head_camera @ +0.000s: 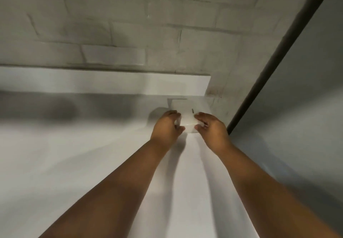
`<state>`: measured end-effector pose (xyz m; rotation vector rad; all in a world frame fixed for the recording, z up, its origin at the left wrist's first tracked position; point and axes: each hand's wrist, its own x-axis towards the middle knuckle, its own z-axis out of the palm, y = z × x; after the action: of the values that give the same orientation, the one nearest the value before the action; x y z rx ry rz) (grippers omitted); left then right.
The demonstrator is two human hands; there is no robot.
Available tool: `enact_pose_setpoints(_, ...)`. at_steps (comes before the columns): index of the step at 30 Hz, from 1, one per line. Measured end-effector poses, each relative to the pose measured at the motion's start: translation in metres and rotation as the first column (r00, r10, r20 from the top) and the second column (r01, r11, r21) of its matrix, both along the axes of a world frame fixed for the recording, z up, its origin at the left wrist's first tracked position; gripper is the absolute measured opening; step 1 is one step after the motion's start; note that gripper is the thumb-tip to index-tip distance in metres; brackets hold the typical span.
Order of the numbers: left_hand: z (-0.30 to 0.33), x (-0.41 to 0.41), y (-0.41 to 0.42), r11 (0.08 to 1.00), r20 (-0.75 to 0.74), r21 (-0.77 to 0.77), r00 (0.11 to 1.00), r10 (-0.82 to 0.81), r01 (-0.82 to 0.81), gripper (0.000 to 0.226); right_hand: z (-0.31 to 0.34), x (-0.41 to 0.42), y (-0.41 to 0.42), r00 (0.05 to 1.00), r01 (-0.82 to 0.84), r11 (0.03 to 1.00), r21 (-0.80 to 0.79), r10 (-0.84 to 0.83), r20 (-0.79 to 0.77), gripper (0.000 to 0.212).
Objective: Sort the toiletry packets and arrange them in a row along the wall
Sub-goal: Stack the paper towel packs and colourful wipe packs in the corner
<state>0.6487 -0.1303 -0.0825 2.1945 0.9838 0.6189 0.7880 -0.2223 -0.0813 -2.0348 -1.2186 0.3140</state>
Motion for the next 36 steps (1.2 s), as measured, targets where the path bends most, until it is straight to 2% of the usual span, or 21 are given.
enact_pose_setpoints(7, -0.007, 0.018, 0.025, 0.998, -0.041, -0.006, 0.997, 0.059, -0.060, 0.051, -0.003, 0.014, 0.031, 0.999, -0.033, 0.999, 0.038, 0.034, -0.009, 0.035)
enact_pose_setpoints(19, -0.008, 0.033, 0.055, 0.995, -0.141, 0.068, 0.987, 0.077, -0.068, 0.053, -0.005, 0.029, 0.063, 0.988, -0.059, 0.998, -0.025, 0.062, 0.141, 0.030)
enact_pose_setpoints(36, -0.012, 0.041, 0.073, 0.996, -0.095, 0.048, 0.993, 0.076, -0.072, 0.053, -0.002, 0.033, 0.075, 0.998, -0.033, 0.999, -0.043, 0.035, 0.054, 0.036)
